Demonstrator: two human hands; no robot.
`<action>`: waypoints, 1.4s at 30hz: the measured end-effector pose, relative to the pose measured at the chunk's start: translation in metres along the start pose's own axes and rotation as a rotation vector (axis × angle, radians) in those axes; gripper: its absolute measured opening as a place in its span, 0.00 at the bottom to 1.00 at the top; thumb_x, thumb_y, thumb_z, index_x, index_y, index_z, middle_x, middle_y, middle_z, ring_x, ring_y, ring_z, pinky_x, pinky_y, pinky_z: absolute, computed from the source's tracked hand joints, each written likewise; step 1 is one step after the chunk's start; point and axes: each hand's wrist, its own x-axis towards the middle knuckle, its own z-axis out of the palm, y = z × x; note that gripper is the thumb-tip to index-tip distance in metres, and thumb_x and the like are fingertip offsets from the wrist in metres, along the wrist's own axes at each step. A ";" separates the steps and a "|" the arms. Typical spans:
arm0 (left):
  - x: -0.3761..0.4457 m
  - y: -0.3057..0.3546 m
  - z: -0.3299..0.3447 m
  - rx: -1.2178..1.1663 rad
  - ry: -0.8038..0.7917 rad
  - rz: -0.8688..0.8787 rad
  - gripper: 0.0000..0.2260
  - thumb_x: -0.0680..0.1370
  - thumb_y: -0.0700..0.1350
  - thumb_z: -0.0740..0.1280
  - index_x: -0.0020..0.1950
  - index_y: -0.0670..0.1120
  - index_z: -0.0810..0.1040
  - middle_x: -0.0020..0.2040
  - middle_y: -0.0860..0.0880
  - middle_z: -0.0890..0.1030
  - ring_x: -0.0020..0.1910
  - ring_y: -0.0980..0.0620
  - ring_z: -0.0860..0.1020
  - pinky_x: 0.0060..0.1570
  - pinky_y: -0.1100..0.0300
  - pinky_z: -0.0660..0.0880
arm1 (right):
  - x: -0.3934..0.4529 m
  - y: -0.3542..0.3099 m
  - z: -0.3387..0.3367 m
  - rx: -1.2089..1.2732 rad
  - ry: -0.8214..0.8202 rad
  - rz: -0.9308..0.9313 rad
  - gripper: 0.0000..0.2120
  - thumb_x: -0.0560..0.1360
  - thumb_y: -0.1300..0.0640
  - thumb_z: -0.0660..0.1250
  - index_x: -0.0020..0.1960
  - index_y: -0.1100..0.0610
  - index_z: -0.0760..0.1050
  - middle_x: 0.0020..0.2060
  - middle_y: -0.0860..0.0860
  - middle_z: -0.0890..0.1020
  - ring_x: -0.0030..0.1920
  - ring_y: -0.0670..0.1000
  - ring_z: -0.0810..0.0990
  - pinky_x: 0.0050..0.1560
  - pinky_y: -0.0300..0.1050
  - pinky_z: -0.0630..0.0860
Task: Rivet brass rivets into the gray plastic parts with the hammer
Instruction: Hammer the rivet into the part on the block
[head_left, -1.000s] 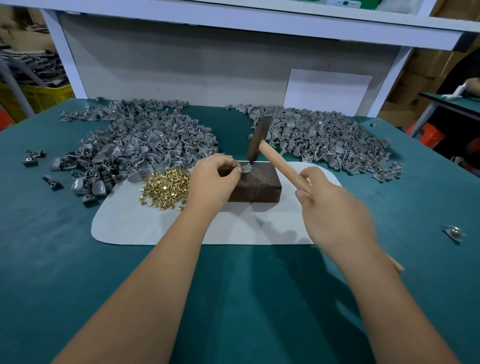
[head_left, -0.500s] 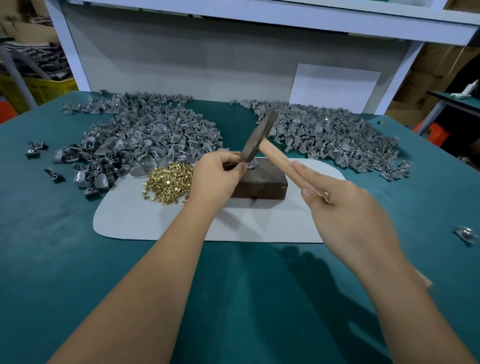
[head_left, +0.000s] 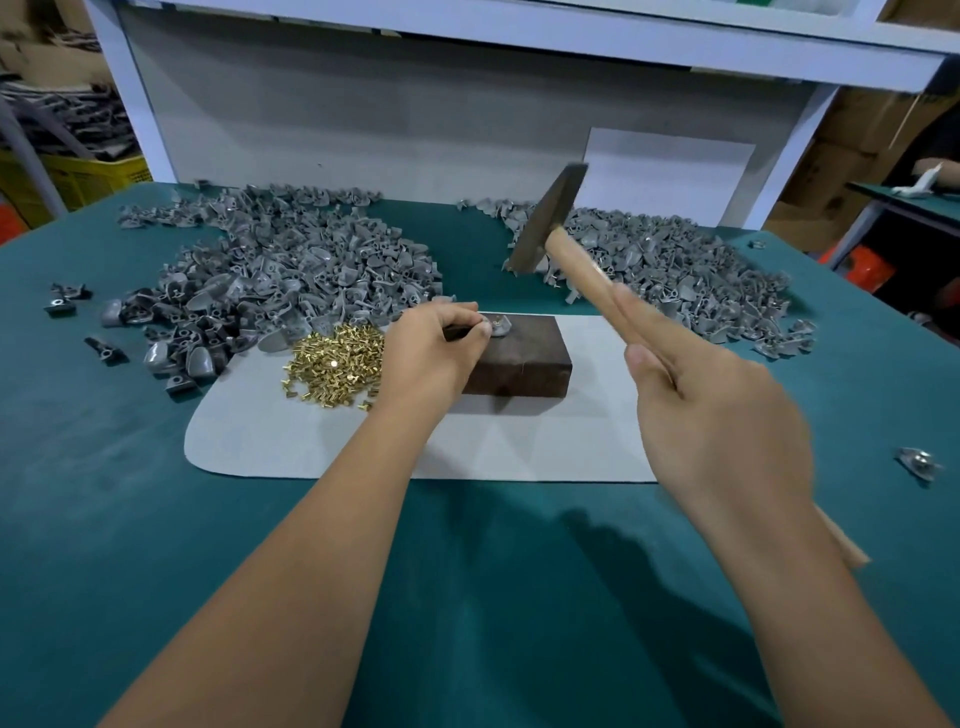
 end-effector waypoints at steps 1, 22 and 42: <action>0.000 0.000 0.000 0.011 0.002 0.001 0.04 0.76 0.43 0.72 0.48 0.46 0.86 0.56 0.52 0.83 0.52 0.60 0.77 0.57 0.66 0.72 | -0.002 0.000 0.000 0.002 0.011 -0.010 0.22 0.79 0.48 0.58 0.66 0.25 0.60 0.29 0.45 0.71 0.29 0.46 0.69 0.29 0.44 0.63; -0.004 0.006 -0.004 -0.031 -0.024 -0.012 0.05 0.77 0.41 0.71 0.50 0.44 0.86 0.55 0.51 0.83 0.53 0.59 0.78 0.61 0.61 0.73 | 0.005 -0.004 -0.001 -0.134 -0.181 0.006 0.21 0.79 0.46 0.56 0.65 0.22 0.57 0.38 0.47 0.77 0.35 0.52 0.69 0.36 0.46 0.65; -0.002 0.002 -0.003 -0.002 -0.018 -0.031 0.07 0.78 0.45 0.70 0.54 0.46 0.85 0.59 0.53 0.82 0.65 0.54 0.75 0.68 0.55 0.70 | 0.052 0.000 0.013 0.234 -0.007 0.175 0.12 0.79 0.47 0.58 0.61 0.40 0.72 0.36 0.41 0.78 0.34 0.47 0.77 0.30 0.42 0.67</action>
